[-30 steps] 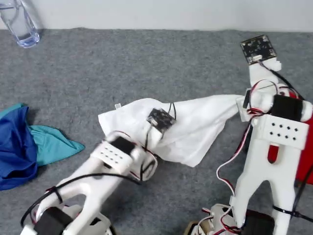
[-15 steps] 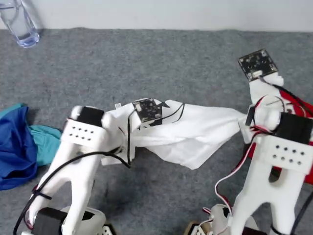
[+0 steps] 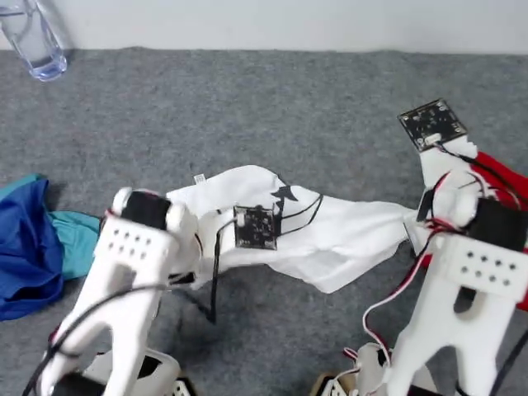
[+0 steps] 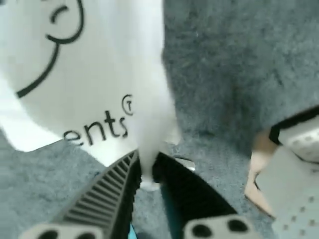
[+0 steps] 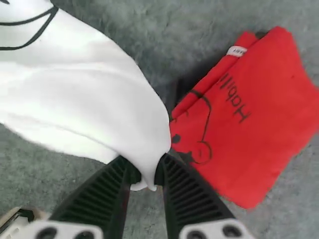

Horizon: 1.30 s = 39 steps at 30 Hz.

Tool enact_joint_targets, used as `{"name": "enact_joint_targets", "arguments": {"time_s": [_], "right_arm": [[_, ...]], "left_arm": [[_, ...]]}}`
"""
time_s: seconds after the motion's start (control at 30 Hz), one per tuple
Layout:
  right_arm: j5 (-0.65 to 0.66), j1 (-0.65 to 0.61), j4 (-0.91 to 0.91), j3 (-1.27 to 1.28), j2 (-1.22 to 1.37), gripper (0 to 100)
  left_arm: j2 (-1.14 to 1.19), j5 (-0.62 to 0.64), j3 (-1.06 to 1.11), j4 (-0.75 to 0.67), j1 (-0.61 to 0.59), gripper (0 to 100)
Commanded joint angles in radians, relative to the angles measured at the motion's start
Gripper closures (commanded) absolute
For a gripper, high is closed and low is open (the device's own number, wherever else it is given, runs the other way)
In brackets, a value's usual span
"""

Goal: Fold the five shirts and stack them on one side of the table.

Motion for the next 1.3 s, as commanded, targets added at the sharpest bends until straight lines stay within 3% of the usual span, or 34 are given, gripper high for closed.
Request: {"name": "enact_joint_targets", "arguments": {"time_s": [0.0,0.1,0.3,0.5,0.7,0.8,1.0,1.27], "right_arm": [[0.005,0.004,-0.073,-0.005,0.025,99.0],[0.005,0.002,-0.082,-0.003,0.039,99.0],[0.003,0.002,-0.082,-0.002,0.042,99.0],[-0.012,0.002,-0.079,-0.002,0.042,99.0],[-0.031,-0.036,-0.073,-0.002,0.042,99.0],[-0.031,-0.047,-0.074,0.0,0.042,99.0],[-0.031,-0.041,-0.076,0.0,0.042,99.0],[-0.029,-0.039,-0.081,0.0,0.044,99.0]], "left_arm": [[-0.235,0.158,0.002,0.029,0.072,81],[-0.404,0.241,0.021,0.028,0.12,74],[-0.476,0.292,0.209,0.021,0.216,80],[-0.385,0.29,0.3,-0.068,0.239,84],[-0.15,0.295,0.357,-0.161,0.382,87],[-0.018,0.364,0.36,-0.227,0.423,87],[0.144,0.408,0.366,-0.374,0.419,82],[0.235,0.448,0.265,-0.552,0.158,72]]}}
